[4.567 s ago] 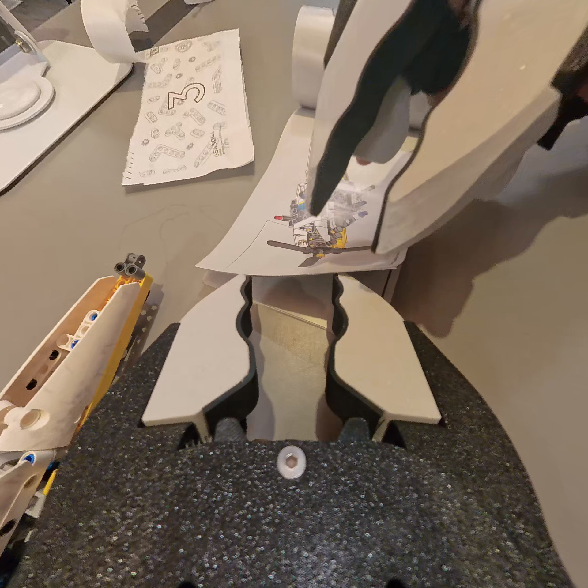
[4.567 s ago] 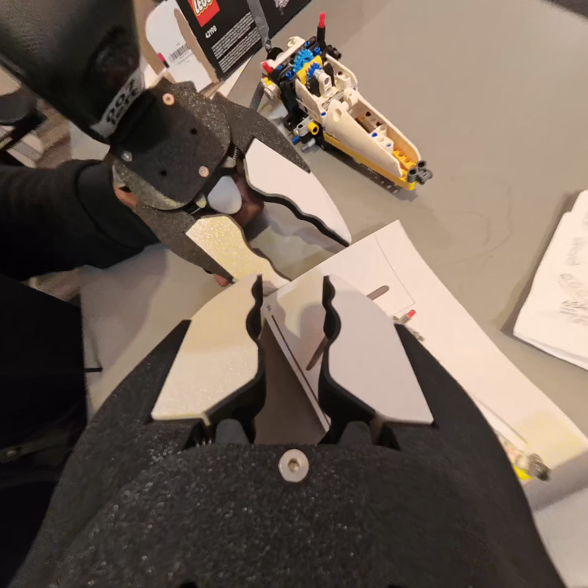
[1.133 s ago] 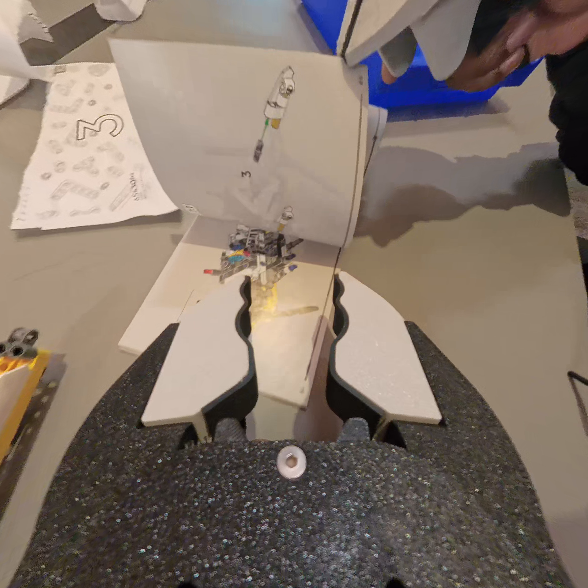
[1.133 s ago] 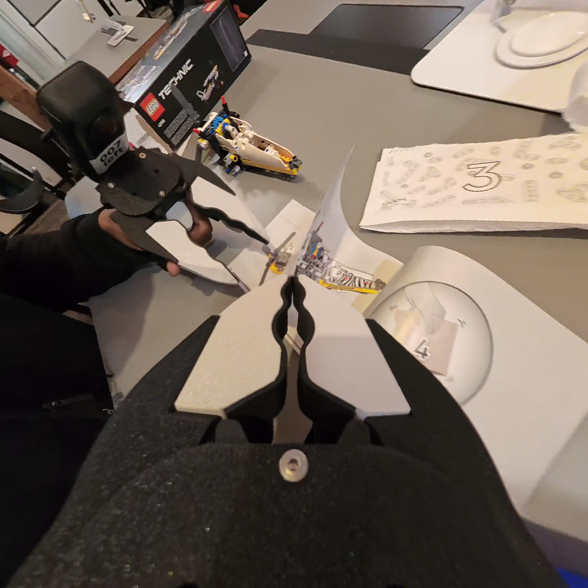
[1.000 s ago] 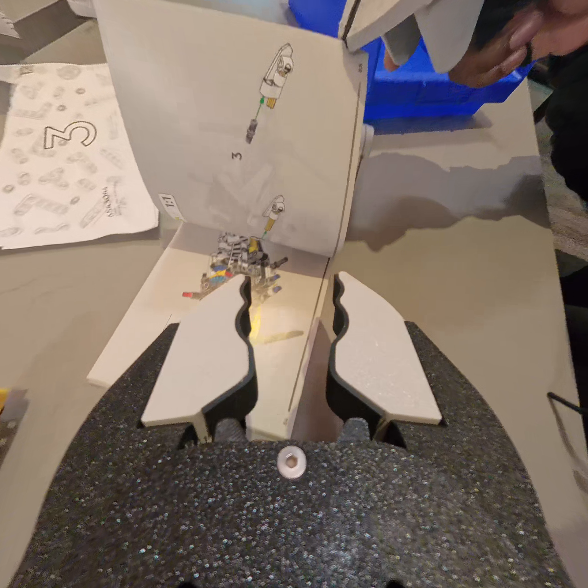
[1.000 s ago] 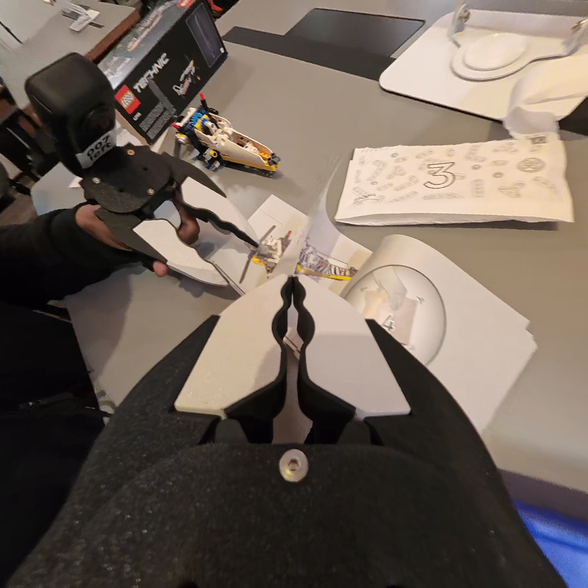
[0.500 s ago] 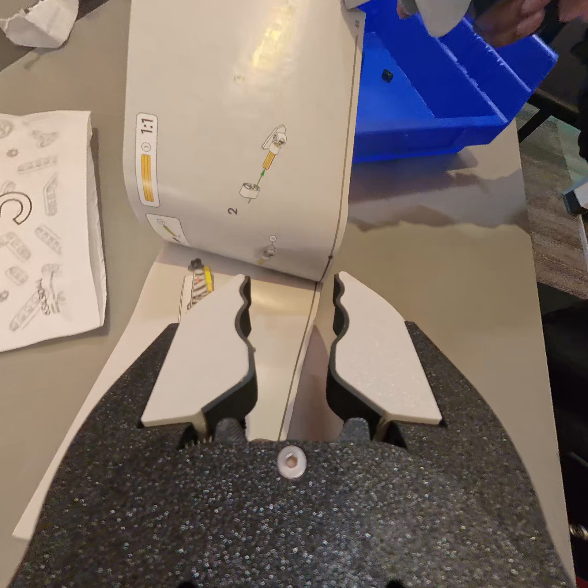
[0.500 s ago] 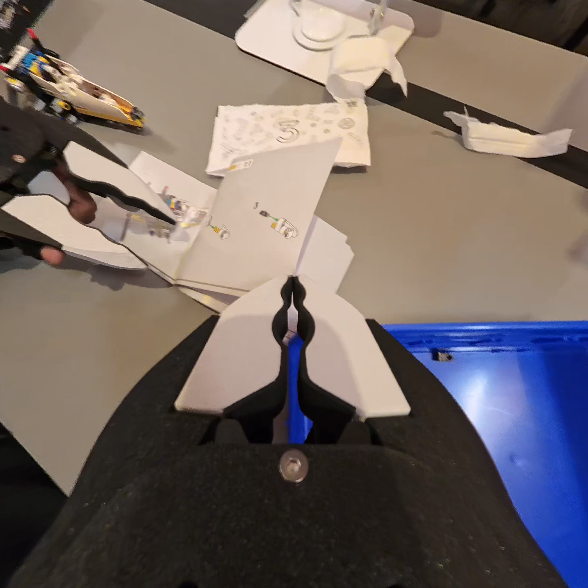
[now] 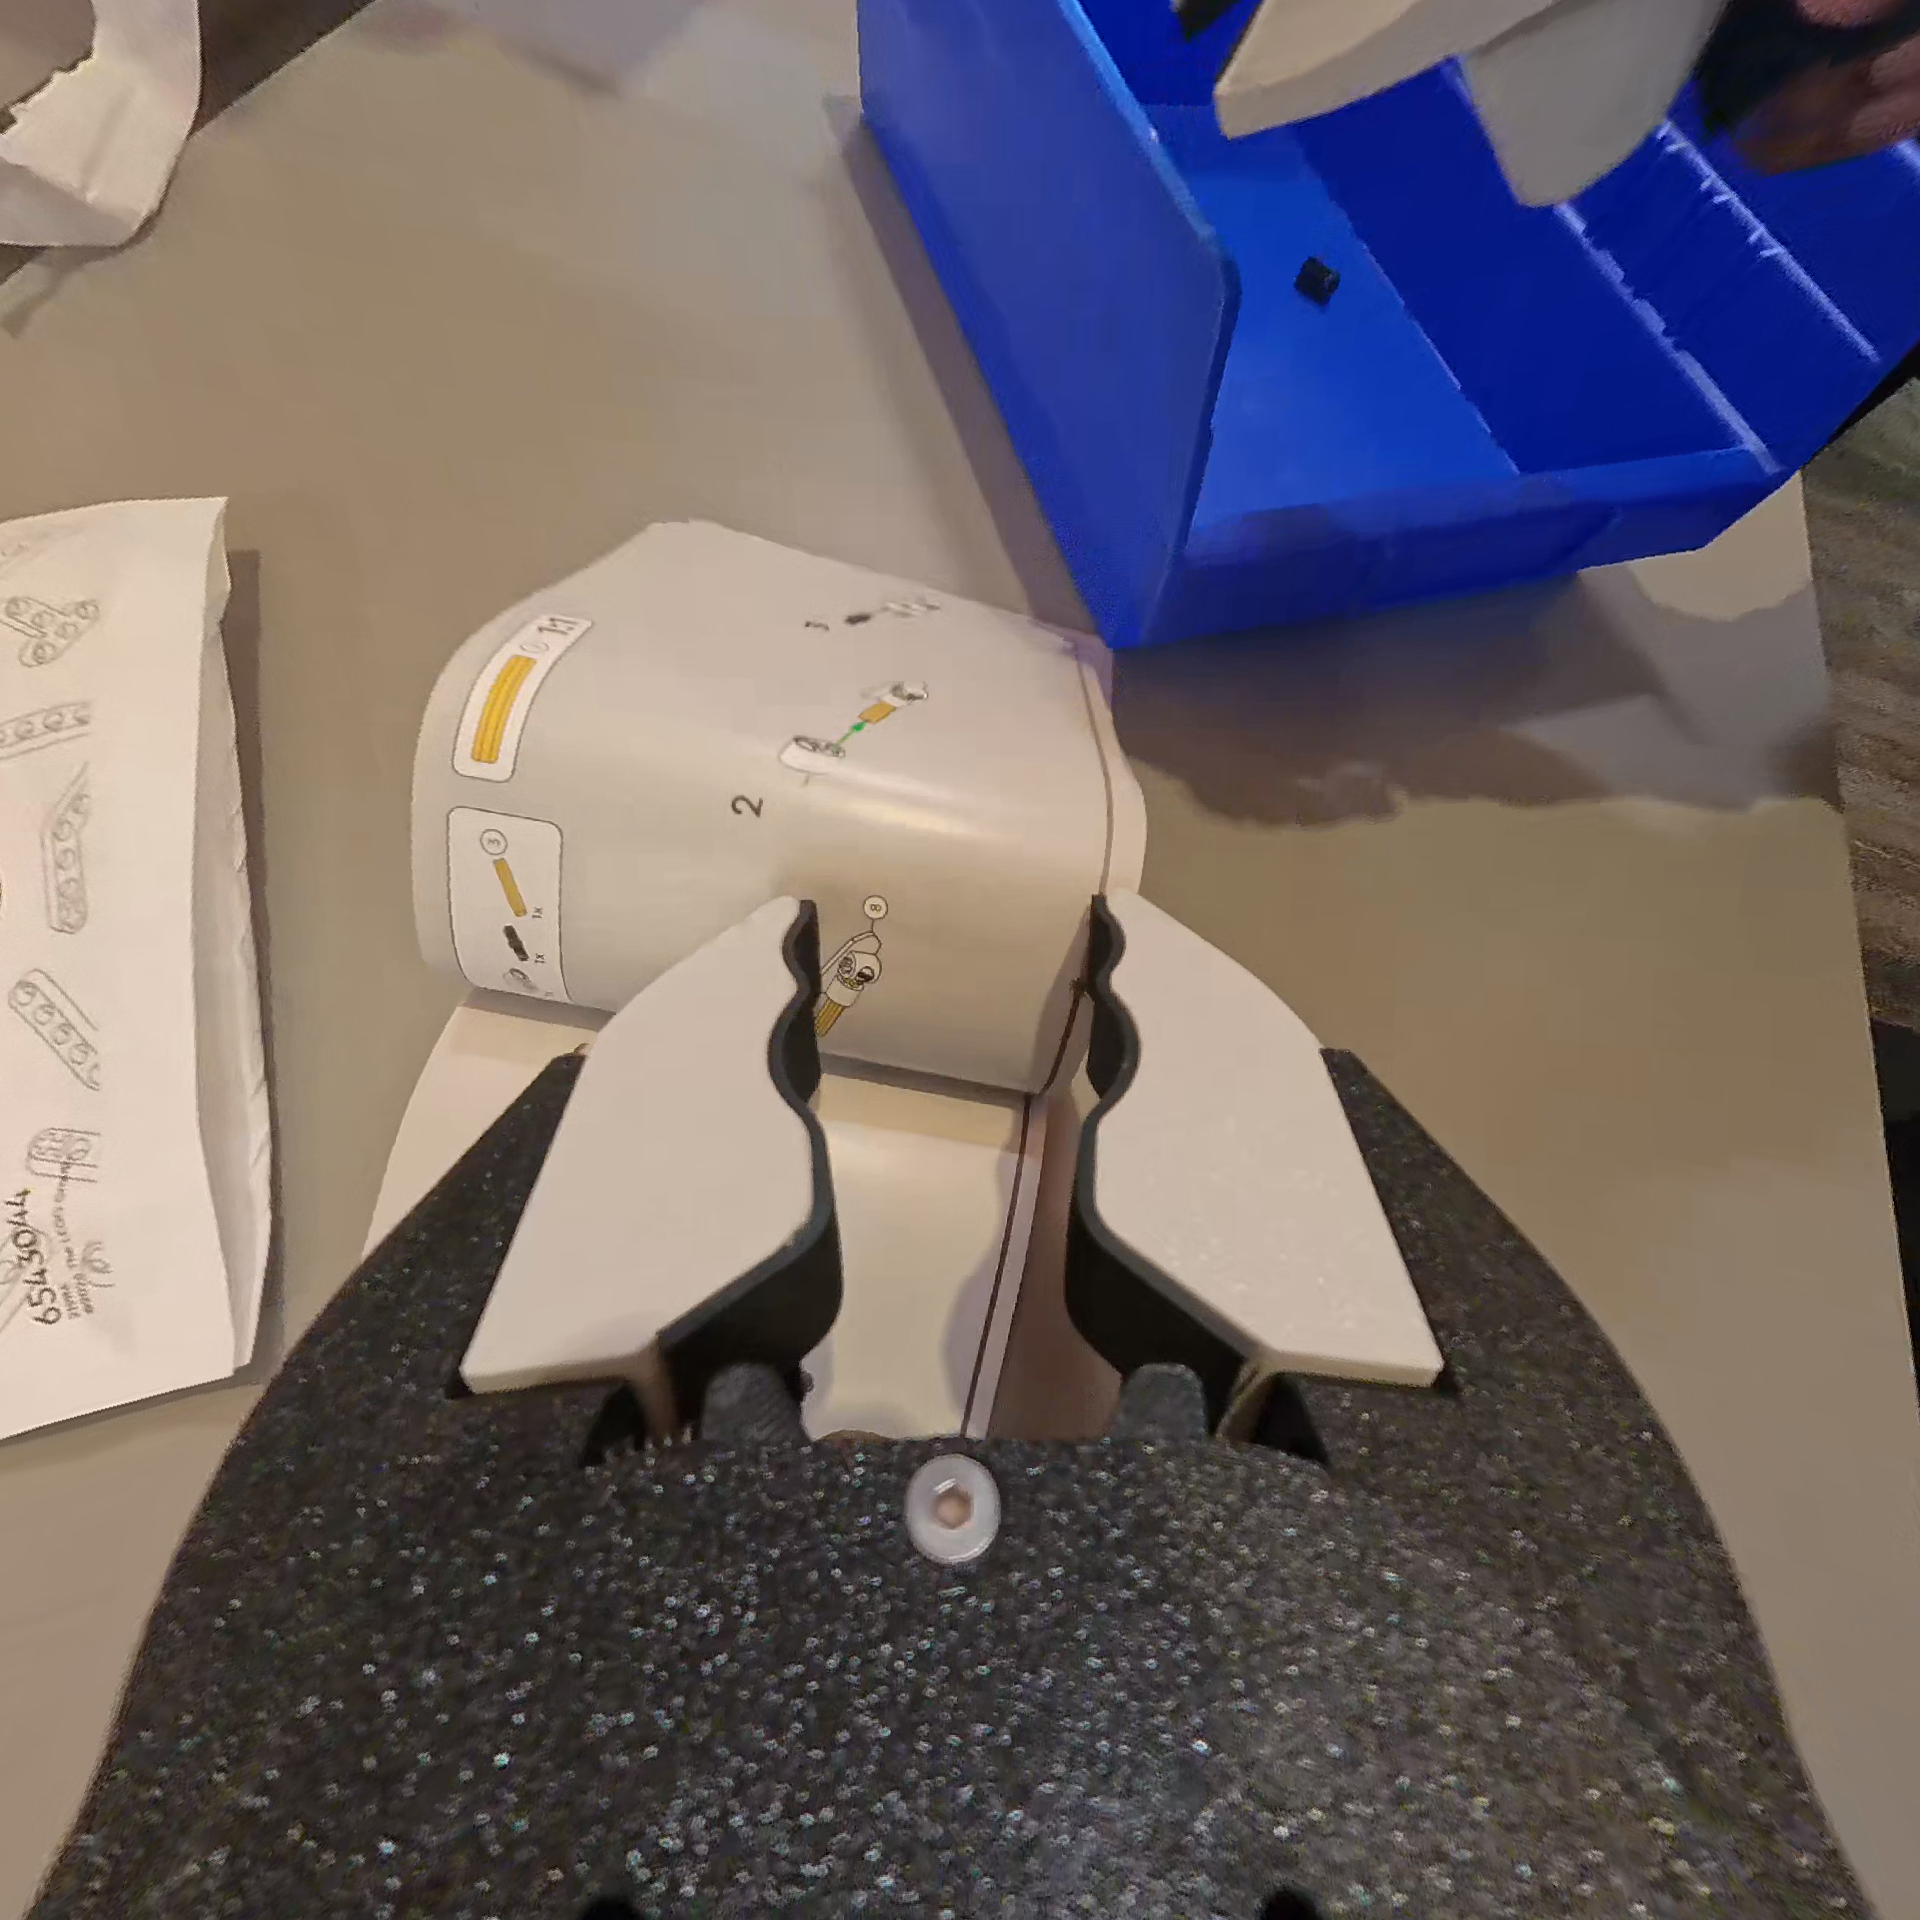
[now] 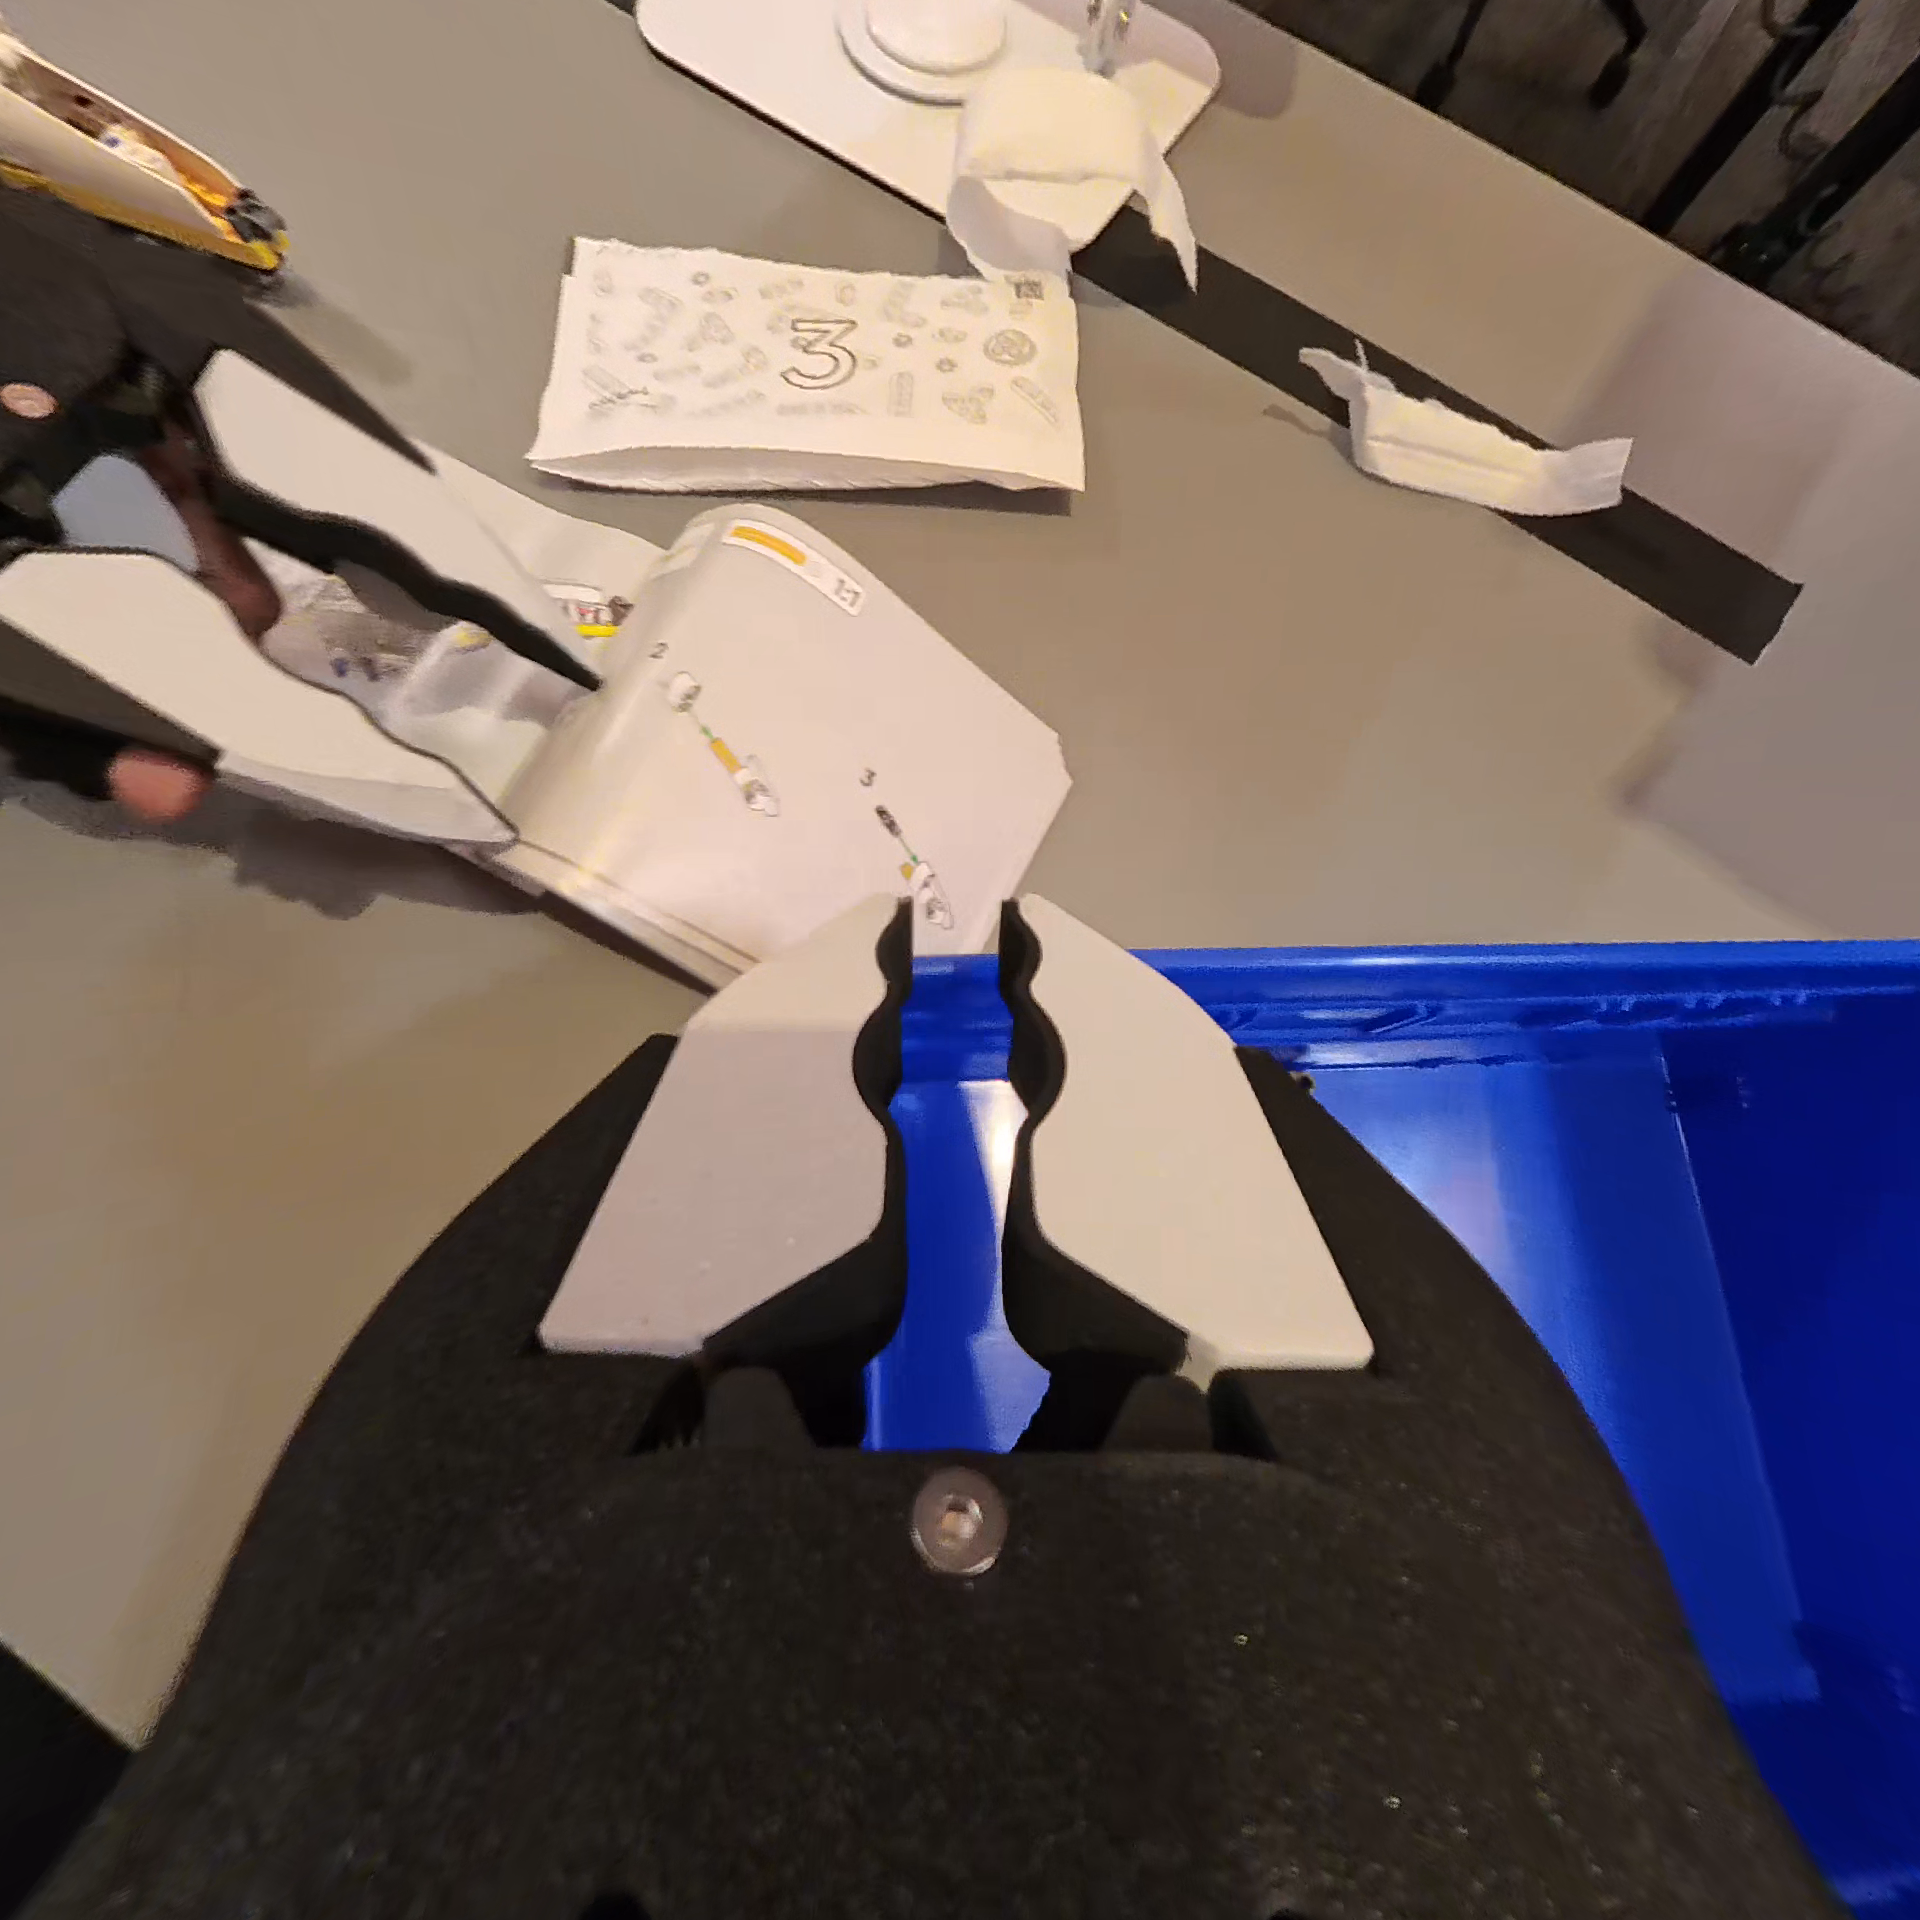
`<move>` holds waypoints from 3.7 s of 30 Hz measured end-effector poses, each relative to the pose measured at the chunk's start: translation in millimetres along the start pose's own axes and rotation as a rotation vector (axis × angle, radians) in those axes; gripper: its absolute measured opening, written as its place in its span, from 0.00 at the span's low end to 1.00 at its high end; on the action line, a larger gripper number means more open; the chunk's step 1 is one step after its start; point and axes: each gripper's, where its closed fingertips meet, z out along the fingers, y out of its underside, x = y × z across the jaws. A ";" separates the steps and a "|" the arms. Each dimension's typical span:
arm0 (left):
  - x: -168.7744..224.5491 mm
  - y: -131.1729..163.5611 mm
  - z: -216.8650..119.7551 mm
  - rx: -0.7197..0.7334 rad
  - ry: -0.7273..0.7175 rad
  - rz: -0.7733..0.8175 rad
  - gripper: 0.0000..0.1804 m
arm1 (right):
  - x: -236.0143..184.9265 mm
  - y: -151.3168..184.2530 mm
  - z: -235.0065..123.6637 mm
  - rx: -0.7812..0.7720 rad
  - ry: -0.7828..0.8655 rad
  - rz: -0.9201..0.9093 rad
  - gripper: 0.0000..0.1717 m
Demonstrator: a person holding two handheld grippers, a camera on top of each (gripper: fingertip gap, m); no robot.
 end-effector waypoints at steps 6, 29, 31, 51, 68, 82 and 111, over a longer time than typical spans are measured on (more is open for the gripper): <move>-0.4 -1.6 -13.2 0.036 -0.003 0.027 0.28 | -36.1 -2.6 -3.4 0.070 -0.079 -0.048 0.09; -109.4 134.0 -297.6 0.371 -0.719 0.054 0.33 | -292.5 -98.3 92.1 0.192 -0.673 -0.499 0.15; -119.8 145.7 -304.7 0.357 -0.782 0.061 0.33 | -310.4 -111.9 109.5 0.177 -0.701 -0.513 0.14; -134.3 177.1 -315.4 0.192 -0.884 0.036 0.33 | -359.5 -174.2 244.5 0.069 -0.541 -0.742 0.05; -124.6 175.0 -306.7 0.182 -0.802 0.095 0.35 | -370.0 -143.0 223.3 0.029 -0.595 -0.804 0.04; -31.4 177.7 -285.7 -0.134 -0.603 0.500 0.36 | -379.4 -68.5 140.3 0.063 -0.676 -0.751 0.04; 15.0 201.9 -258.0 -0.498 -0.374 0.489 0.35 | -399.6 -33.7 101.6 0.170 -0.735 -0.776 0.04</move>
